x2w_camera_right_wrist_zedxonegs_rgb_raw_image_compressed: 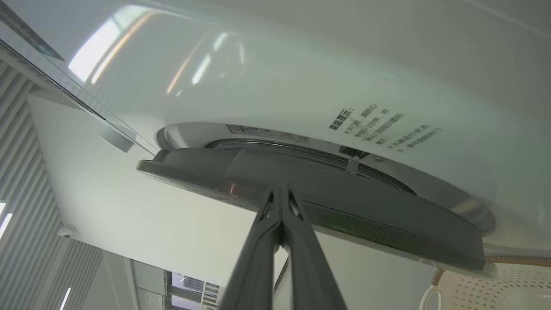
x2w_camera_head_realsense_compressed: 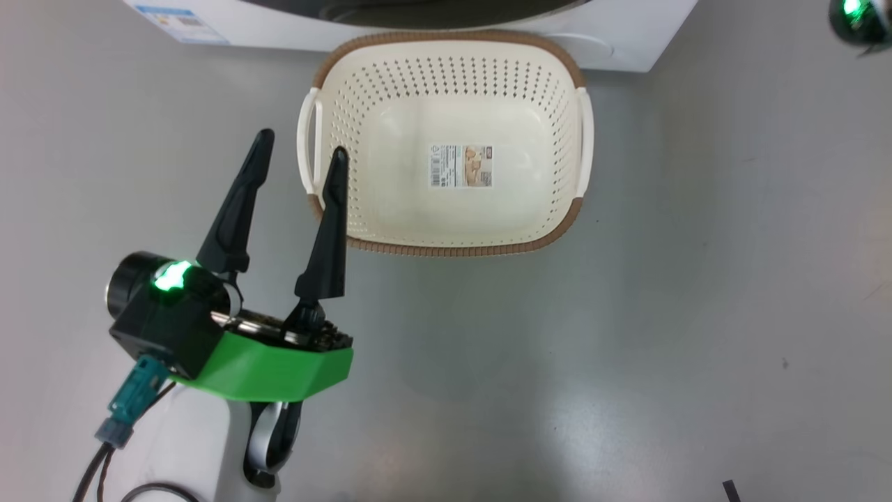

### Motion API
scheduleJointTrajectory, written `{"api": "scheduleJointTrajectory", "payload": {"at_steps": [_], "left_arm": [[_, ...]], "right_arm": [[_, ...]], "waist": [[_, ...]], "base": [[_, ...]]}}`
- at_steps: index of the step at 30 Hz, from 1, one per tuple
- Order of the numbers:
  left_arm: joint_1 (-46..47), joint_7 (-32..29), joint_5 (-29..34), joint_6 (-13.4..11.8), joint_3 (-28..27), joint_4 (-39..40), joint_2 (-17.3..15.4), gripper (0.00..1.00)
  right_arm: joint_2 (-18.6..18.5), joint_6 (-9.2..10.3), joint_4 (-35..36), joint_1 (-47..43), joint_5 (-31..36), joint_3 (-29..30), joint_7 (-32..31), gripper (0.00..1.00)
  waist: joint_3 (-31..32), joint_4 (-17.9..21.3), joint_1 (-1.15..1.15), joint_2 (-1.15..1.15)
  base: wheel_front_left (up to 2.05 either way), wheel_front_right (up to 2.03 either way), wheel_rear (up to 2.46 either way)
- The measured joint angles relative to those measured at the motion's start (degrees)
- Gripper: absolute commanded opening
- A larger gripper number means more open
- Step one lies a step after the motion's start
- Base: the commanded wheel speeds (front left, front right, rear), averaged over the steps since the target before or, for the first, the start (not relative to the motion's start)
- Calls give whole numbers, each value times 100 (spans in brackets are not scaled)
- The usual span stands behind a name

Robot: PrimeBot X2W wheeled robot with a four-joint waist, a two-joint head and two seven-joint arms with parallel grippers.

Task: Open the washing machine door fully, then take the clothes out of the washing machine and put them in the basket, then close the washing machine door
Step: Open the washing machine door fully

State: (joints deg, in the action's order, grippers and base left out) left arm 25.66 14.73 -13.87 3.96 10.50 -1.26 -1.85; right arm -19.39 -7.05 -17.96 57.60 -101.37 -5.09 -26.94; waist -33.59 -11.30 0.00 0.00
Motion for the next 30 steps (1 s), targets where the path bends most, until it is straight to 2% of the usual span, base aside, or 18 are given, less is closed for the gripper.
{"api": "scheduleJointTrajectory", "payload": {"at_steps": [16,30], "left_arm": [[80,0,18,-46,21,71,8,100],[137,0,160,-47,20,18,11,100]], "right_arm": [[142,0,-394,809,87,60,-699,0],[260,0,-668,1066,341,25,-1093,0]], "waist": [[-444,-175,0,0],[-466,-108,0,0]], "base": [[0,0,0],[0,0,0]]}}
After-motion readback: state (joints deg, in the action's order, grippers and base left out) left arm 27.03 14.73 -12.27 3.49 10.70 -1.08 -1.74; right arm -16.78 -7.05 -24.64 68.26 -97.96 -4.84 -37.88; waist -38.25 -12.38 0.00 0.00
